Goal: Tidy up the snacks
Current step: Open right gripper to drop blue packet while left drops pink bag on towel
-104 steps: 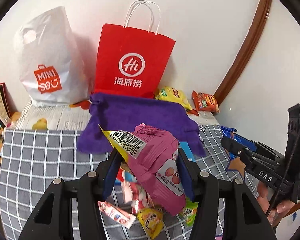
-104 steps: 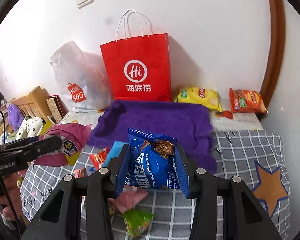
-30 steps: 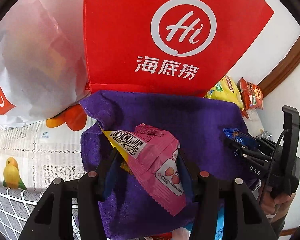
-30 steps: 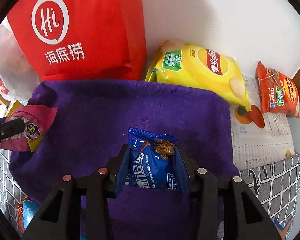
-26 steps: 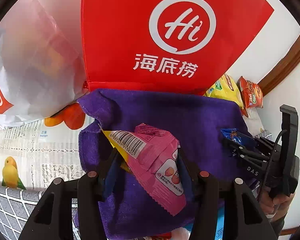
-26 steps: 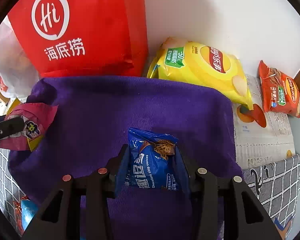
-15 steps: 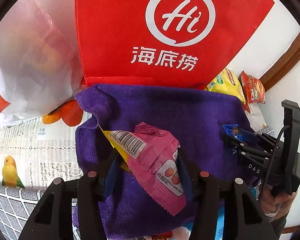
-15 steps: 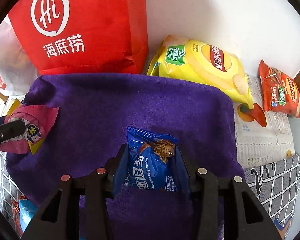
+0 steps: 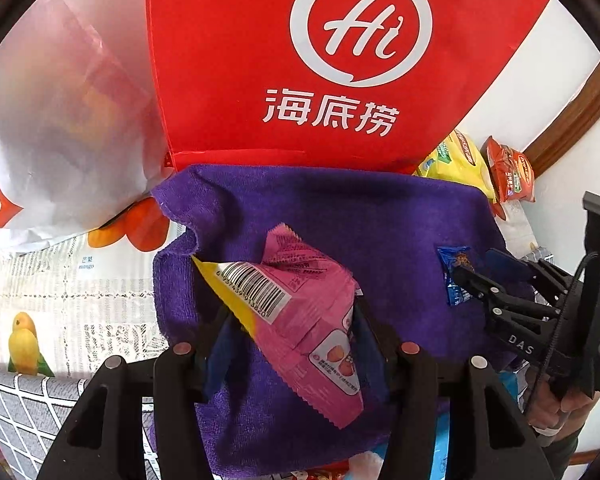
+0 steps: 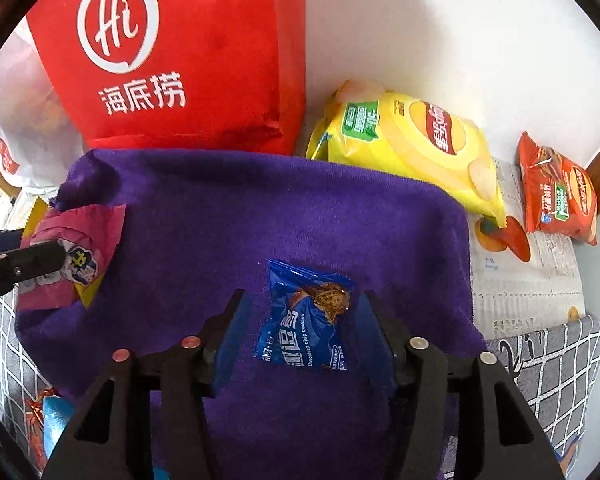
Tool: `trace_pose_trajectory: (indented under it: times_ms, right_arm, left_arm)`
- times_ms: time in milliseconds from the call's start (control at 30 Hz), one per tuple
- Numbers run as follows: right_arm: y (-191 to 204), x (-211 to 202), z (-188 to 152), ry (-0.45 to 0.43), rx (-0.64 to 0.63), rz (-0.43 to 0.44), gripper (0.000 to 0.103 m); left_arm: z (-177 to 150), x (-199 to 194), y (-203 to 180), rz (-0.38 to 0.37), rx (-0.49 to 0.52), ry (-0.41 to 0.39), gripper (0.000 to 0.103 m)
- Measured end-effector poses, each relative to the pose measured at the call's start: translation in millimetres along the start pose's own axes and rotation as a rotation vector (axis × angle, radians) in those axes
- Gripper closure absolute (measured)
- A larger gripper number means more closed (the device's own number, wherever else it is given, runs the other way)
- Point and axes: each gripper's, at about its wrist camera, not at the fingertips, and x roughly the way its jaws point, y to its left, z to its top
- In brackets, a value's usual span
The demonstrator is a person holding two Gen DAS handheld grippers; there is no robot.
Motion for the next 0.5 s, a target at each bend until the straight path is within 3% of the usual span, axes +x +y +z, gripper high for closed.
trace_pose_trajectory:
  times_ms: [200,500]
  right_arm:
    - [7.3,-18.1,0.7,-0.043,-0.004,-0.003,0.039]
    - [14.4,-32.1,2.8,-0.072,0.003,0.025,0.038]
  left_arm:
    - [1.2,-5.7,5.1,-0.038,-0.018,-0.002,0.038]
    - [2.3,-32.7,2.8,-0.053,0.012,-0.077,0.026]
